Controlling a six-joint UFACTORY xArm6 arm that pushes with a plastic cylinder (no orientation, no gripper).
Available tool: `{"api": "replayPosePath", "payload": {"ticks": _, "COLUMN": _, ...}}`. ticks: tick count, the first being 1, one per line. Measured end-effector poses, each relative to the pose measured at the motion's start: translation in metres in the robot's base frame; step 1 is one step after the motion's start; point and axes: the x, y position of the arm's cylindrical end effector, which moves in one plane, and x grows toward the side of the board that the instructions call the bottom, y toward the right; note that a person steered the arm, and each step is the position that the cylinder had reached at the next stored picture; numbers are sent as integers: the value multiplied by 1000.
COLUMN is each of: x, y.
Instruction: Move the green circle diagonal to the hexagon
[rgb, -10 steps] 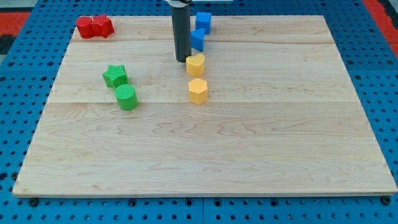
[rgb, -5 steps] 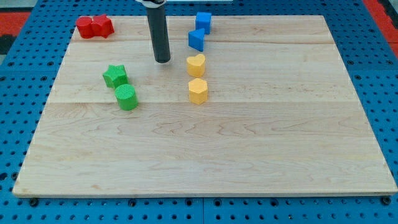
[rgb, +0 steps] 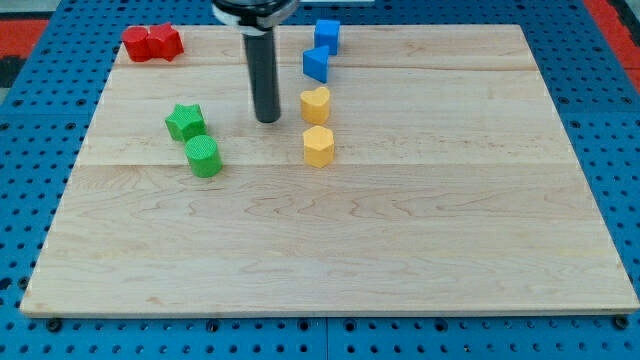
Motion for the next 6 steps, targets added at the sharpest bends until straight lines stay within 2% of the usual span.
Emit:
{"api": "replayPosePath", "payload": {"ticks": 1, "x": 10, "y": -49}}
{"api": "replayPosePath", "payload": {"ticks": 2, "x": 46, "y": -64}}
{"api": "replayPosePath", "payload": {"ticks": 3, "x": 70, "y": -70}}
{"api": "replayPosePath", "payload": {"ticks": 4, "x": 108, "y": -32}}
{"api": "replayPosePath", "payload": {"ticks": 5, "x": 84, "y": -30}}
{"api": "replayPosePath", "payload": {"ticks": 6, "x": 20, "y": -45}}
